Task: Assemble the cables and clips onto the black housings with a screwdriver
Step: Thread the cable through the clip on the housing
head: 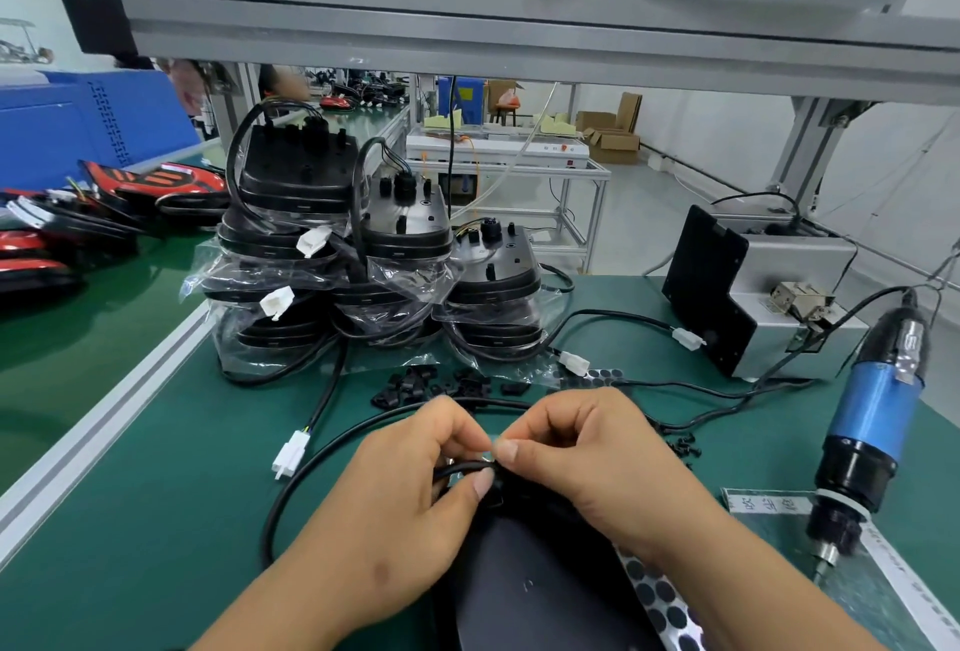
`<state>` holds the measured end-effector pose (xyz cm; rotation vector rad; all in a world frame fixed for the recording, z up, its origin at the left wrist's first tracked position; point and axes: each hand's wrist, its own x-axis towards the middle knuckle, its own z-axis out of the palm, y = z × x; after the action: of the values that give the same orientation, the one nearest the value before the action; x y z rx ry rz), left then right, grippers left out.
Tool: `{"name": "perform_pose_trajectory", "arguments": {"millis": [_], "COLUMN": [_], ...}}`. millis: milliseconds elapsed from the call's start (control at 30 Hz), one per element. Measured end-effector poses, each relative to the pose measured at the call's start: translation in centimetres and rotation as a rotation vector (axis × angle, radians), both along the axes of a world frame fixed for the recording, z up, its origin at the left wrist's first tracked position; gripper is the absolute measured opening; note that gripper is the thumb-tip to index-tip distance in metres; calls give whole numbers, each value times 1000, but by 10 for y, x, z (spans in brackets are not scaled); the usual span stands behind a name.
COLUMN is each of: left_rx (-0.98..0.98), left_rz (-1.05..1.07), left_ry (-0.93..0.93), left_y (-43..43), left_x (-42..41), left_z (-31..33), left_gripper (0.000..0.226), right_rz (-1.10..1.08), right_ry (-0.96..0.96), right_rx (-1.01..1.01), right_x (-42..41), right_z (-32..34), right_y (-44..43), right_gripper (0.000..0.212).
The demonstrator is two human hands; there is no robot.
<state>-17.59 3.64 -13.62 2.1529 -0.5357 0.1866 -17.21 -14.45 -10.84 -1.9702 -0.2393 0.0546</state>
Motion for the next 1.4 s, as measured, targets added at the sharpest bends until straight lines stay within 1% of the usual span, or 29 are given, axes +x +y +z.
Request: {"name": "perform_pose_trajectory", "arguments": {"millis": [67, 167, 333, 467, 567, 633, 733, 800, 833, 900, 933, 967, 1000, 1067, 1133, 1200, 1400], "left_rx": [0, 19, 26, 2, -20, -60, -136, -206, -222, -213, -186, -147, -100, -15, 17, 16, 5], "left_rz": [-9, -47, -55, -54, -64, -71, -125, -174, -184, -152, -121, -94, -75, -51, -37, -29, -51], "left_ry": [12, 74, 171, 182, 176, 216, 278, 317, 314, 266, 236, 210, 185, 157, 154, 155, 185], "left_y": [3, 8, 12, 11, 7, 6, 7, 7, 6, 4, 3, 3, 2, 1, 1, 1, 3], "left_x": [2, 5, 8, 10, 10, 10, 13, 13, 14, 15, 15, 15, 14, 11, 10, 9, 12], "left_z": [1, 3, 1, -1, -3, -6, -9, -9, -9, -10, -10, -10, -8, -5, -2, -2, -4], "left_gripper": [23, 19, 19, 22, 25, 26, 27, 22, 17, 16, 15, 16, 18, 21, 22, 22, 18], "right_rz": [63, 141, 174, 119, 95, 74, 10, -18, -8, 18, -30, -131, -252, -400, -407, -380, -392], "right_ry": [13, 25, -49, -73, -66, -90, -204, -281, -290, -246, -218, -191, -171, -115, -48, -15, 43], "right_rx": [-62, -104, -192, -124, -78, -107, -167, -213, -233, -205, -167, -142, -176, -441, -680, -820, -1060], "right_x": [2, 3, 4, 6, 7, 6, 1, -6, -9, -9, -5, 1, 10, 26, 42, 53, 75], "right_z": [2, 1, -6, -14, -16, -18, -21, -23, -21, -11, -3, 5, 13, 20, 13, 0, -27], "right_y": [-3, -7, -7, -4, -3, -3, 0, 5, 6, -5, -18, -35, -54, -86, -98, -97, -93], "right_gripper": [6, 10, 16, 16, 4, 5, 10, 9, 9, 12, 14, 14, 14, 15, 19, 21, 18]}}
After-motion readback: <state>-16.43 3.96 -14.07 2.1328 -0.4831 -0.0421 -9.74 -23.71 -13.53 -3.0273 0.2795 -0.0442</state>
